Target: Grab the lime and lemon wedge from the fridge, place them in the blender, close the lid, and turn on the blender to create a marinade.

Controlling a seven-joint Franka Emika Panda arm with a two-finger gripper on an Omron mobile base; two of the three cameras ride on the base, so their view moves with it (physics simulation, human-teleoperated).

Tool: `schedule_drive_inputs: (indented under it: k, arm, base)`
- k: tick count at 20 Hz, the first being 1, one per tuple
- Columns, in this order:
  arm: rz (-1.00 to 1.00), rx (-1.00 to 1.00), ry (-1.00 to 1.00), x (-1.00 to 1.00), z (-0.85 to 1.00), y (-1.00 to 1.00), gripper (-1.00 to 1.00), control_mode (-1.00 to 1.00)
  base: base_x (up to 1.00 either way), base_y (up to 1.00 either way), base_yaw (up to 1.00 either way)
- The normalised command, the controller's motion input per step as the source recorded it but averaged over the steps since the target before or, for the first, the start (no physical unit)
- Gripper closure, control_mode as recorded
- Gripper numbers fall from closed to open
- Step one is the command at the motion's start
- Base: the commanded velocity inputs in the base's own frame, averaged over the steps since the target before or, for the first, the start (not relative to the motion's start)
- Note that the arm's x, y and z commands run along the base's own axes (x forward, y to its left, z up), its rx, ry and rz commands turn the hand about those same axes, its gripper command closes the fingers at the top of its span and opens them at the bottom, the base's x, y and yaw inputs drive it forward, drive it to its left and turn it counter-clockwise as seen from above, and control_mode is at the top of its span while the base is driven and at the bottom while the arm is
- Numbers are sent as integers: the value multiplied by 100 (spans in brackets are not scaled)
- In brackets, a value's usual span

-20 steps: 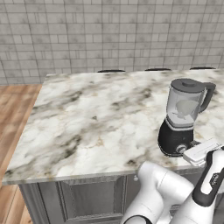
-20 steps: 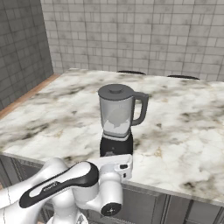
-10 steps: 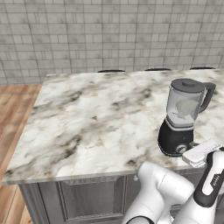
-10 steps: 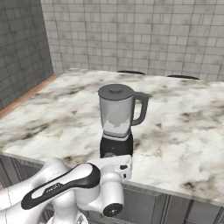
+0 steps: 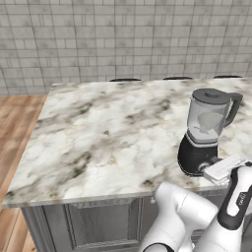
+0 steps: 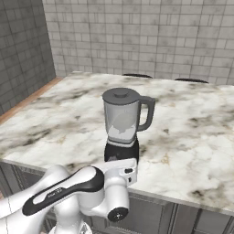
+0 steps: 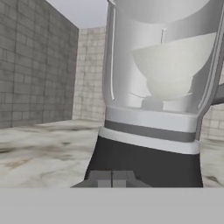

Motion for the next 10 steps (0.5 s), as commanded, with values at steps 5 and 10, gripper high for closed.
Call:
schedule_drive_inputs:
  k: [5, 10]
  arm:
    - [0, 0, 0, 27, -3, 0, 100, -100]
    - [0, 0, 0, 12, -24, 0, 100, -100]
  base:
    - [0, 0, 0]
    - [0, 0, 0]
